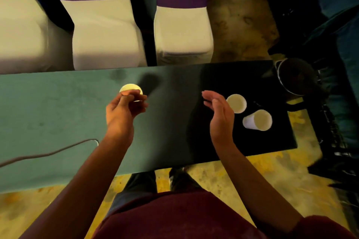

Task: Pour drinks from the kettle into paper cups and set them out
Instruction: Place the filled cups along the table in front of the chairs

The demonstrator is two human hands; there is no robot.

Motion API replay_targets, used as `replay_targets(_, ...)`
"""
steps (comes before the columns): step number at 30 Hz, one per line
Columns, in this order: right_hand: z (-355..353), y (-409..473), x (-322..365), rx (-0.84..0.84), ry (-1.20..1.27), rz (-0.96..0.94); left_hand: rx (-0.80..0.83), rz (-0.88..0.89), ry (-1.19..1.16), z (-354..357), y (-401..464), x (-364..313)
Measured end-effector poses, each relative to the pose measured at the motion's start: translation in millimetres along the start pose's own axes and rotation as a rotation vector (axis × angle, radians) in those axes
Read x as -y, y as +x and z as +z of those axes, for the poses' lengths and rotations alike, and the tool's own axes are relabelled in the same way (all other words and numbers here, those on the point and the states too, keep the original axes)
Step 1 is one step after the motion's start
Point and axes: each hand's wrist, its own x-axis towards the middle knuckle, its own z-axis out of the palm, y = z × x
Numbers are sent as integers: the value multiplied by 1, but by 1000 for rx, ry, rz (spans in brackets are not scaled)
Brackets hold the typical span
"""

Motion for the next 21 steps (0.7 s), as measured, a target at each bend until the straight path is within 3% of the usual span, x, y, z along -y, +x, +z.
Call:
replay_targets(4, -58, -4, 0, -76, -30, 34, 167, -185, -22, 36, -31, 37)
replay_targets(11, -137, -19, -5, -348, -13, 71, 401, -590, 258, 92, -55, 110)
replay_targets(16, -205, -19, -44, -469, -212, 72, 486, -608, 360, 138, -66, 142)
replay_targets(18, -226, -11, -68, -427, -328, 88, 487, -598, 361, 154, -68, 152)
replay_targets(21, -244, 13, -100, -323, -286, 129, 433, -605, 372, 178, -68, 171)
